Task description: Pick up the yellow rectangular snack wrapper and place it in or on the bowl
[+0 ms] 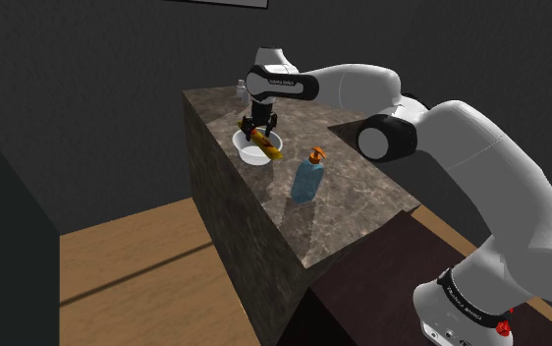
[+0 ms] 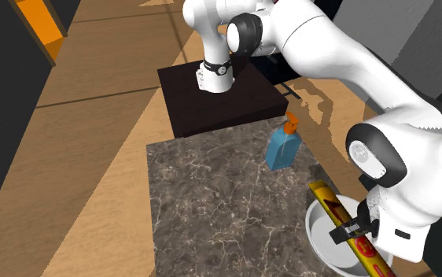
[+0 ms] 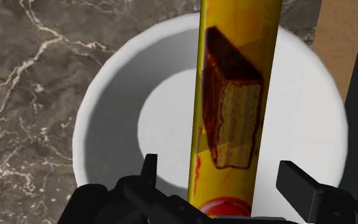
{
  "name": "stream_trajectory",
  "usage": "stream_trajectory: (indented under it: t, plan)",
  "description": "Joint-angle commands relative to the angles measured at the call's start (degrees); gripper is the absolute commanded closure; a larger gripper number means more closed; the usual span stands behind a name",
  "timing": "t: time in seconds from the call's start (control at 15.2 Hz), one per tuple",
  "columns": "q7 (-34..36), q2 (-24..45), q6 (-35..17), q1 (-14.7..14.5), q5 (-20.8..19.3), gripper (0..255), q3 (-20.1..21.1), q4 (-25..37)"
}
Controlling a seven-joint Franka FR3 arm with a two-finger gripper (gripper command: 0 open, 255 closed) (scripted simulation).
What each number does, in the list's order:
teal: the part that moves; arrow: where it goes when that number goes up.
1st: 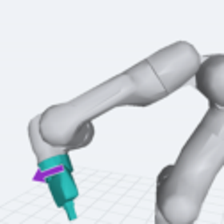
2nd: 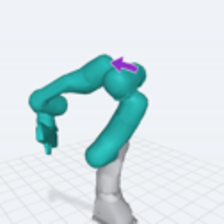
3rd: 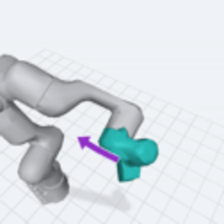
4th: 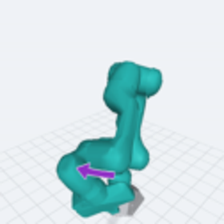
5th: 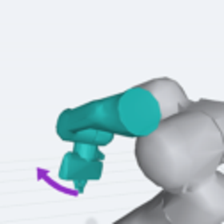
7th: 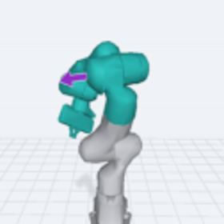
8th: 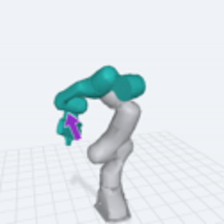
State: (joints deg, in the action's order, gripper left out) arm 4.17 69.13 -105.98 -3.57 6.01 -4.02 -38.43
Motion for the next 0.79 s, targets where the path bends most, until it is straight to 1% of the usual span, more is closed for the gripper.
stream_trajectory:
  t: [0.0,0.2,0.73]
  plan:
    - [0.0,-0.7,1.3,0.0,0.0,0,0.0,0.6]
    - [0.3,-0.7,6.7,0.4,-0.2,0,0.0,5.9]
    - [0.3,-0.7,6.7,0.4,-0.2,0,0.0,6.1]
